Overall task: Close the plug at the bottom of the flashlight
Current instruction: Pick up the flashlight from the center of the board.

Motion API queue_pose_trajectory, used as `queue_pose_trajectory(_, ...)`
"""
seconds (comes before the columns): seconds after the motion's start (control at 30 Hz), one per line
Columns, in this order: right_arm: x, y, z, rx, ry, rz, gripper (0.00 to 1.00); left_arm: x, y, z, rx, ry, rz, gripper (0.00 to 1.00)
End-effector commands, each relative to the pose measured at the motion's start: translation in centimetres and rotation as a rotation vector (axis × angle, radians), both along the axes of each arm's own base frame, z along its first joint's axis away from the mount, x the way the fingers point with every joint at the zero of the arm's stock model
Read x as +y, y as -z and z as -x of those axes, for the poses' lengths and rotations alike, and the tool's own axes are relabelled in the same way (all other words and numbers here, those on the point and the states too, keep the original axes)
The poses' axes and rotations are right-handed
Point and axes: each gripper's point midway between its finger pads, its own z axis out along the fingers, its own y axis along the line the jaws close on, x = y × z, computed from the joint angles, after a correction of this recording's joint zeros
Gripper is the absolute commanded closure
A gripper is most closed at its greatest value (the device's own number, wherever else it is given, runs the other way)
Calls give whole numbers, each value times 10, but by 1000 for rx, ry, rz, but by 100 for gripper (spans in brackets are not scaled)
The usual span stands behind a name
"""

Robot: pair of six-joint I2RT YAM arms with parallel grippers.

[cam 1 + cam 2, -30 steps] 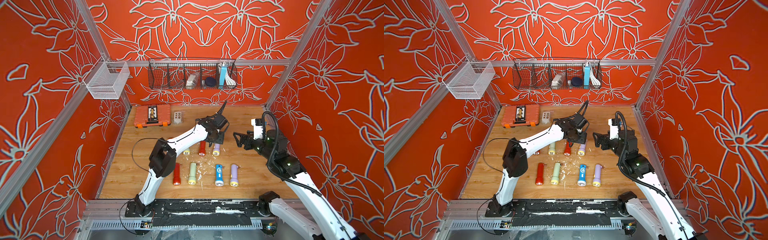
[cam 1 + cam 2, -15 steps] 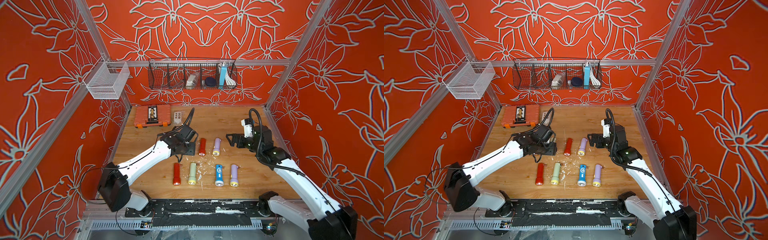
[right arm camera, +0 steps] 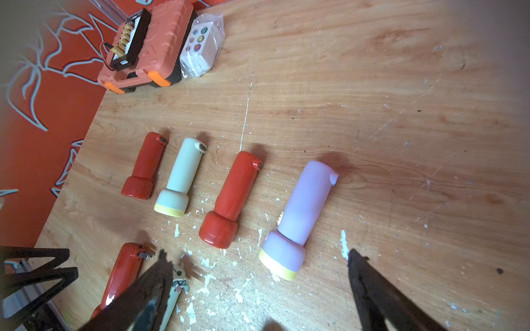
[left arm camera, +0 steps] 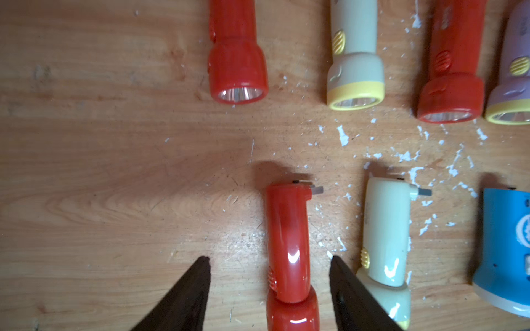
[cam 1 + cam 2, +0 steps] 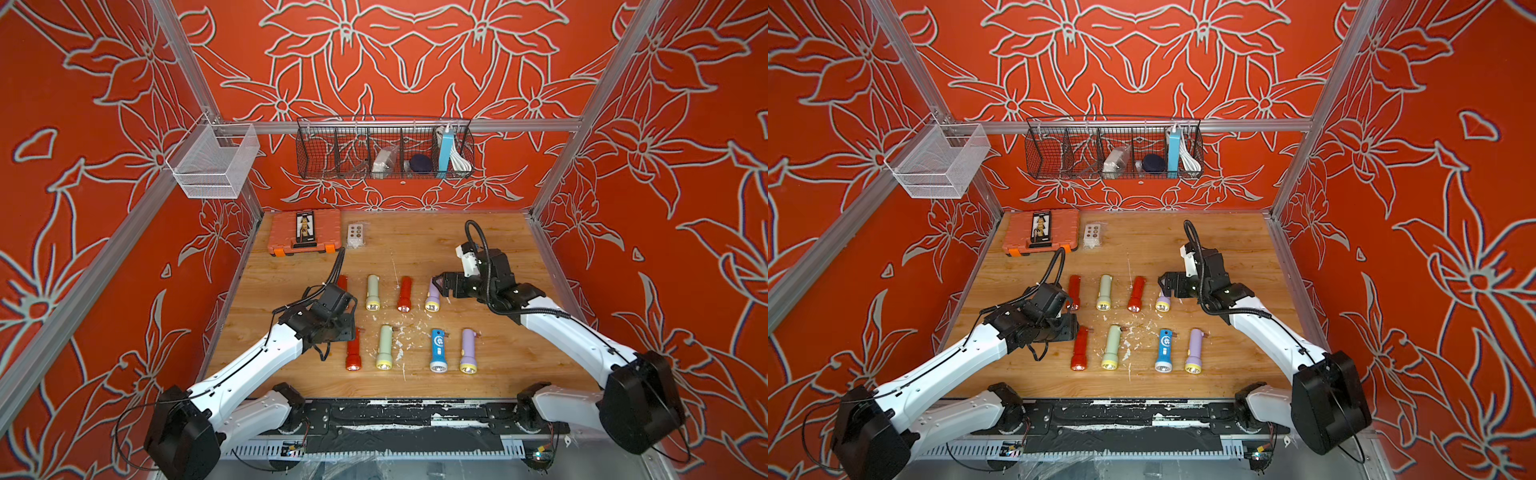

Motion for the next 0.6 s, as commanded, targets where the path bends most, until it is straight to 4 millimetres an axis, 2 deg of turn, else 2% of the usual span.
queue_pose_trajectory(0.0,8,-15,-5,-30,-12,3,2,-10,7,-7,-5,-20,62,34)
queue_pose_trajectory(0.27,13,-11,-6,-13,-16,15,2,-27,35,-9,64,12,103,35)
queue_pose_trajectory(0.57,11,-5,-6,-7,-8,44,2,-22,57,13,146,5,100,38)
